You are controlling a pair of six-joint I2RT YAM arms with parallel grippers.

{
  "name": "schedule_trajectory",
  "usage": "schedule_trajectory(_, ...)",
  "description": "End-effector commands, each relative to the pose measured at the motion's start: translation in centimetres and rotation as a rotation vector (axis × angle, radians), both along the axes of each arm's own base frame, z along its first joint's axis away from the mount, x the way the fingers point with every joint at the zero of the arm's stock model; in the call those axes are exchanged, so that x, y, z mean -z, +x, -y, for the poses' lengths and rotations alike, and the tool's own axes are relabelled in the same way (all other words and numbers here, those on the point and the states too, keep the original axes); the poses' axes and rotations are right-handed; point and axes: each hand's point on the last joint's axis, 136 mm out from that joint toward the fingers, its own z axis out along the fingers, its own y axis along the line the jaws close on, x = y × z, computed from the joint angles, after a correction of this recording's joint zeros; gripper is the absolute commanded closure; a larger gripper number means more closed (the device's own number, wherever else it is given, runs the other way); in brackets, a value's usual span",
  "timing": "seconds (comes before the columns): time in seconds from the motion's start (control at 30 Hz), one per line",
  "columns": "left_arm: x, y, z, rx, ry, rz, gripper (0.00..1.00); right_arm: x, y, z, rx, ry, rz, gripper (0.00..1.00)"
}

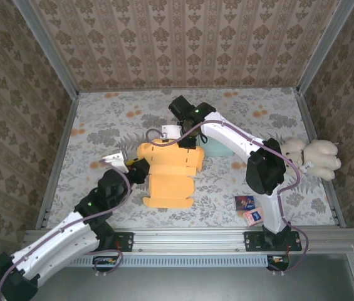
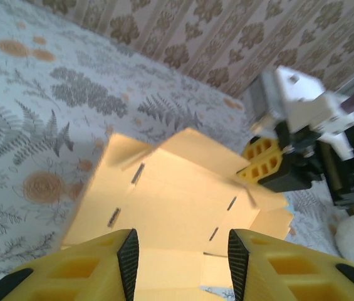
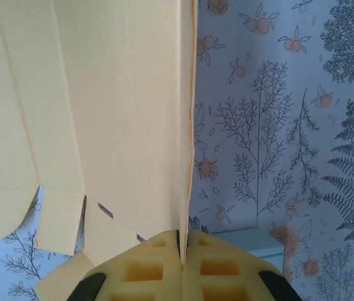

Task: Fold the paper box

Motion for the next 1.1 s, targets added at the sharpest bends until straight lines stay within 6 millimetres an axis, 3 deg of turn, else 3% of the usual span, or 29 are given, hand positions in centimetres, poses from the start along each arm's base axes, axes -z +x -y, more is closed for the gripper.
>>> schedule_trajectory(0.0,0.3,1.1,0.9,-0.014,-0.058,-0.029,0.56,0.8,0.0,-0.8,0.007,0.060,-0.025,1.00)
schedule_trajectory(0.17,2.5,3.2,1.5,-0.016,-0.087,-0.119,0.57,1.9,-0.5,-0.4,0.001,0.105,-0.062,1.00)
schedule_trajectory(0.4,5.3,6.2,-0.3,-0.088,-0.117,-0.222,0.62,4.1,-1.8,0.9,-0.027,0.130,-0.071,1.00)
schedule_trajectory(0.63,4.7,7.1,-0.7,-0.121,-0.084,-0.210,0.64,4.8,-1.8,0.7,-0.028,0.157,-0.094,1.00)
schedule_trajectory(0.93,5.5,7.6,-0.6,-0.134,-0.041,-0.247,0.68,2.4,-2.2,0.0,-0.038,0.220,-0.083,1.00)
schedule_trajectory(1.07,3.6,6.8,-1.9,-0.170,-0.019,-0.205,0.70,2.8,-1.7,0.2,-0.020,0.203,-0.074,1.00)
